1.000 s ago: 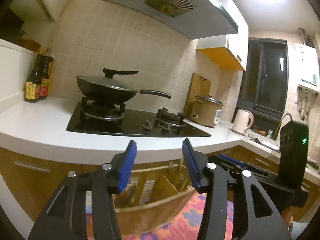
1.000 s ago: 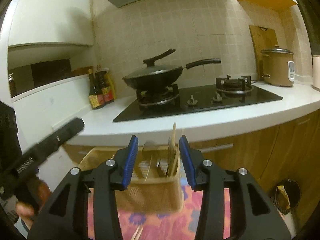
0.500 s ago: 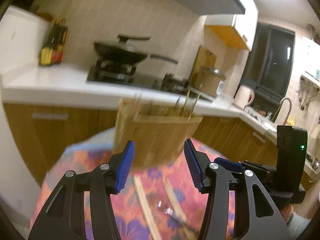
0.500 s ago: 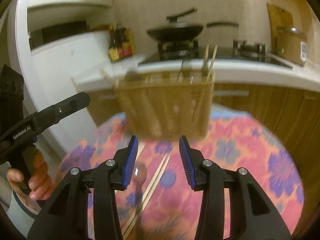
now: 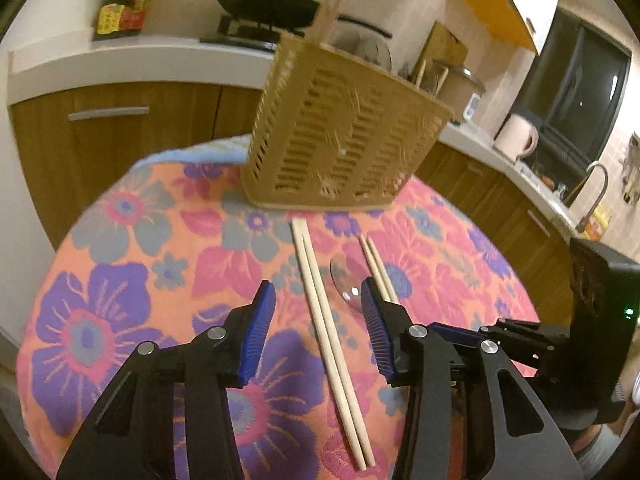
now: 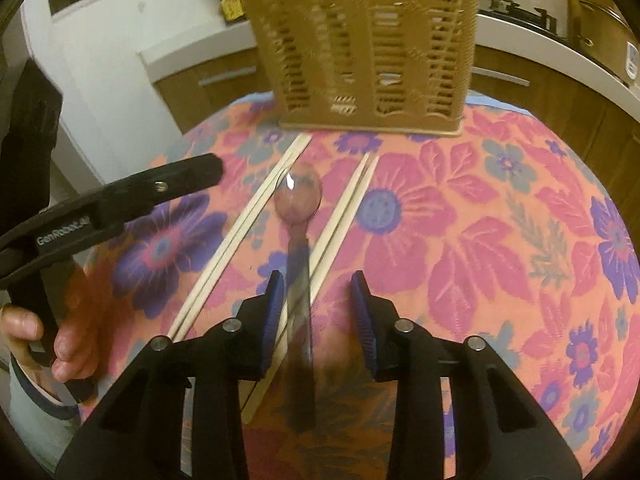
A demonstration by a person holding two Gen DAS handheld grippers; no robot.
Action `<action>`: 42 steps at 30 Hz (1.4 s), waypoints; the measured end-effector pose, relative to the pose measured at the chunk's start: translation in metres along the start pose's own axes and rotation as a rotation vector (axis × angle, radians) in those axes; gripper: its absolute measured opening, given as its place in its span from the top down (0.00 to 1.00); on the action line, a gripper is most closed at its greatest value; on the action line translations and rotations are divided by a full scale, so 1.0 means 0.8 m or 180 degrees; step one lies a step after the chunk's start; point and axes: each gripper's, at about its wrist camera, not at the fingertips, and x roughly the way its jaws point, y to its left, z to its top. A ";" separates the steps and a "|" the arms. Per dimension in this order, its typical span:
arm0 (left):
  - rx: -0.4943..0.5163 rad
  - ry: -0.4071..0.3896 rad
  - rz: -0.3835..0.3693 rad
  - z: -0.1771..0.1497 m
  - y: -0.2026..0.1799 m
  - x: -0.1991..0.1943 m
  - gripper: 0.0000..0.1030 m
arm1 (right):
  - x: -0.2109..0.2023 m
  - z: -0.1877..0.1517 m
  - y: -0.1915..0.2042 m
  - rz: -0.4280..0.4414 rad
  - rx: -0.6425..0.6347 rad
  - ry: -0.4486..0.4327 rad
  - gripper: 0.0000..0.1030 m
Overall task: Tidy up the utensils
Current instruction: 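Grasp a wooden chopstick pair with the left gripper while the right gripper grasps a clear spoon, then carry the chopsticks with the left gripper over the basket while the right gripper carries its spoon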
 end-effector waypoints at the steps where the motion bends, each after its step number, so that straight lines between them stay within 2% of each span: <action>1: 0.0026 0.0018 0.0028 0.000 -0.002 0.003 0.61 | 0.001 -0.003 0.004 -0.0040 -0.0035 0.0001 0.73; 2: 0.0054 0.0025 0.0039 0.000 -0.005 0.004 0.61 | 0.001 -0.006 0.009 -0.0081 -0.0086 -0.0011 0.75; 4: 0.0085 0.0028 0.0035 0.000 -0.008 0.005 0.61 | 0.001 -0.005 0.012 -0.0083 -0.0124 -0.0010 0.89; 10: 0.0107 0.0135 0.0071 -0.002 -0.011 0.011 0.61 | -0.006 -0.010 0.007 -0.0056 -0.0056 -0.0065 0.91; 16: 0.0093 0.0437 0.0160 0.001 -0.010 0.029 0.61 | -0.026 -0.003 -0.016 0.0070 0.0192 -0.0185 0.91; 20: 0.0320 0.0630 0.0374 0.010 -0.025 0.043 0.63 | -0.038 0.002 -0.041 -0.0041 0.0292 -0.0196 0.91; 24: 0.0715 0.0744 0.0740 0.011 -0.051 0.061 0.63 | -0.035 0.004 -0.063 -0.0112 0.0369 -0.0042 0.91; 26: 0.0882 0.0748 0.0868 0.007 -0.060 0.064 0.71 | -0.033 0.003 -0.072 -0.0135 0.0403 0.0027 0.91; 27: 0.0909 0.0745 0.0873 0.006 -0.062 0.064 0.73 | -0.032 0.002 -0.076 -0.0134 0.0411 0.0044 0.91; 28: 0.0919 0.0742 0.0870 0.004 -0.062 0.063 0.85 | -0.032 0.001 -0.078 -0.0128 0.0417 0.0057 0.91; 29: 0.0911 0.0743 0.0862 0.004 -0.062 0.062 0.88 | -0.032 0.001 -0.081 -0.0127 0.0417 0.0071 0.91; 35: 0.0419 0.0691 0.0556 0.001 -0.028 0.036 0.89 | -0.033 -0.006 -0.088 -0.0186 0.0405 0.0136 0.91; 42: 0.0370 0.0816 0.0487 -0.007 -0.024 0.024 0.88 | -0.030 -0.013 -0.103 -0.0223 0.0485 0.0208 0.90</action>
